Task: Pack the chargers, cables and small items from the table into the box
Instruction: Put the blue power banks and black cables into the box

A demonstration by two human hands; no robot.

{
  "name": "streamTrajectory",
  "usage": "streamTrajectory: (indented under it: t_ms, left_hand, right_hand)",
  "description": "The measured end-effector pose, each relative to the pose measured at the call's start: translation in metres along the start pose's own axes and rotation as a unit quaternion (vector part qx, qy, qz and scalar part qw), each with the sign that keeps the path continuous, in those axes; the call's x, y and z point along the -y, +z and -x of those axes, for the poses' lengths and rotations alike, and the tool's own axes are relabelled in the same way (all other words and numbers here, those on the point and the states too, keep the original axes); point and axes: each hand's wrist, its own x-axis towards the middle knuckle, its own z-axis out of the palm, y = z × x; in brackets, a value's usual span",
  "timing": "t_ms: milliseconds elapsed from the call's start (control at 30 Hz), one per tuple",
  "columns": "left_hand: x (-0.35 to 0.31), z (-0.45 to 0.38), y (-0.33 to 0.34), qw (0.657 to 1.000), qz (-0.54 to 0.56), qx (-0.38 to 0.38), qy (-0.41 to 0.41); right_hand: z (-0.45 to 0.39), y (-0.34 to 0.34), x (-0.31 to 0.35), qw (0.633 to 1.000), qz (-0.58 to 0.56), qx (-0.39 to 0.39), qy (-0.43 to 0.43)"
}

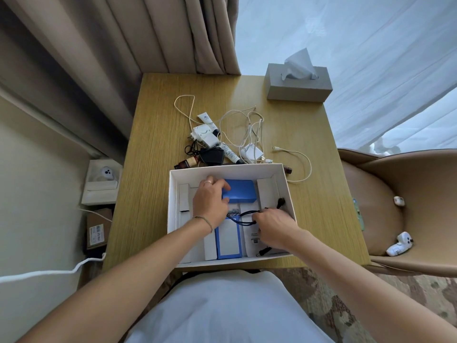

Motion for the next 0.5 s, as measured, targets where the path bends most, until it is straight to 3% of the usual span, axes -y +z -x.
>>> streamTrajectory:
  t_ms: [100, 167, 367, 500]
  left_hand:
    - [-0.004, 0.012, 0.002, 0.989, -0.040, 0.018, 0.144]
    - [-0.008, 0.021, 0.007, 0.979, -0.052, 0.049, 0.190]
    - [-0.013, 0.023, 0.002, 0.987, 0.003, 0.049, 0.152]
    - [-0.024, 0.014, -0.014, 0.985, 0.023, 0.027, 0.167]
  right_hand:
    - [0.000, -0.001, -0.002, 1.000, -0.010, 0.009, -0.015]
    - [0.002, -0.004, -0.002, 0.999, -0.043, -0.007, -0.029]
    - [0.005, -0.044, -0.023, 0.958, -0.149, -0.245, -0.023]
    - [-0.005, -0.075, -0.049, 0.906, -0.274, -0.317, 0.054]
